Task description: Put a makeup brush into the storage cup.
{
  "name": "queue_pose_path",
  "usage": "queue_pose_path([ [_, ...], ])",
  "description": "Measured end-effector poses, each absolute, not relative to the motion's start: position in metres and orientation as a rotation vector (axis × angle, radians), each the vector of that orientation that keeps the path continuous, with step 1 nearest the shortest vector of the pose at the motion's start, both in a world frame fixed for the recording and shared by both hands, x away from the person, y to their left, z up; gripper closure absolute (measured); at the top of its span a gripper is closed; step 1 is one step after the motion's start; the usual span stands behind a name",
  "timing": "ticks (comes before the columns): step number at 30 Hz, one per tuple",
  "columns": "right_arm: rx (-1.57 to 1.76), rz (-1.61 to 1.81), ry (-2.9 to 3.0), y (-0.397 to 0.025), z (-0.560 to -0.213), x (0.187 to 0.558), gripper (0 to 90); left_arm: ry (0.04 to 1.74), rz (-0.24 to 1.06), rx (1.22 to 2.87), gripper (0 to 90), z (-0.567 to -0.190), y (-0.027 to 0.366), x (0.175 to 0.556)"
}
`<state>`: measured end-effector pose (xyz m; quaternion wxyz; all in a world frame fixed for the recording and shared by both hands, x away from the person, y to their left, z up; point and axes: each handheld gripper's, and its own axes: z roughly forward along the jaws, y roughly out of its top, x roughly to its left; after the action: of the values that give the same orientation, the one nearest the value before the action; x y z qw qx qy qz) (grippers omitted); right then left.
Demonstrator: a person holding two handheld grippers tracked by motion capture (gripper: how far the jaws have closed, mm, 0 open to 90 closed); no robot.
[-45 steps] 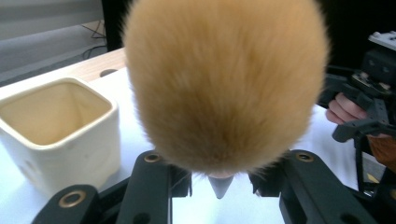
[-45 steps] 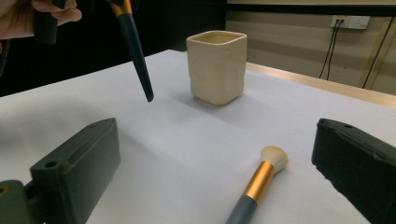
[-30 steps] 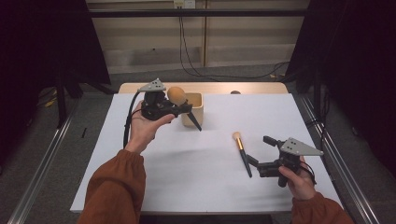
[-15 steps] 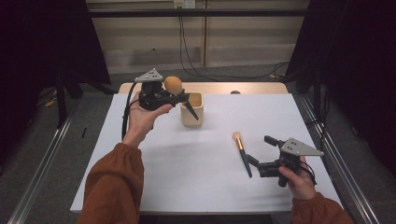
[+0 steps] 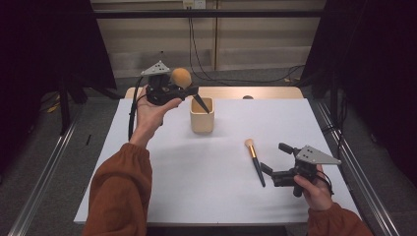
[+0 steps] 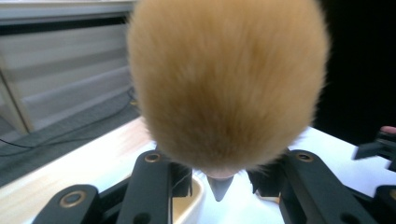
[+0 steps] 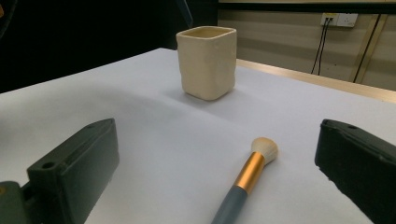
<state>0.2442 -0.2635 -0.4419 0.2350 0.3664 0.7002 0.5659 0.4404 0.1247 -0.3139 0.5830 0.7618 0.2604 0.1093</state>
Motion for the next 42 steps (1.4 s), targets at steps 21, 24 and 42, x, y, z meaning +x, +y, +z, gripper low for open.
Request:
queue_pose_path([
  [21,1.003,1.553,1.930,-0.264,-0.443,0.243,0.0,0.655,0.308,1.788,65.5,-0.335,0.122,0.462],
  [24,1.005,1.553,1.929,-0.264,-0.443,0.243,0.0,0.661,0.310,1.787,65.4,-0.337,0.121,0.463],
  [42,0.994,1.556,1.941,-0.263,-0.444,0.242,0.0,0.686,0.305,1.821,65.4,-0.359,0.121,0.468],
])
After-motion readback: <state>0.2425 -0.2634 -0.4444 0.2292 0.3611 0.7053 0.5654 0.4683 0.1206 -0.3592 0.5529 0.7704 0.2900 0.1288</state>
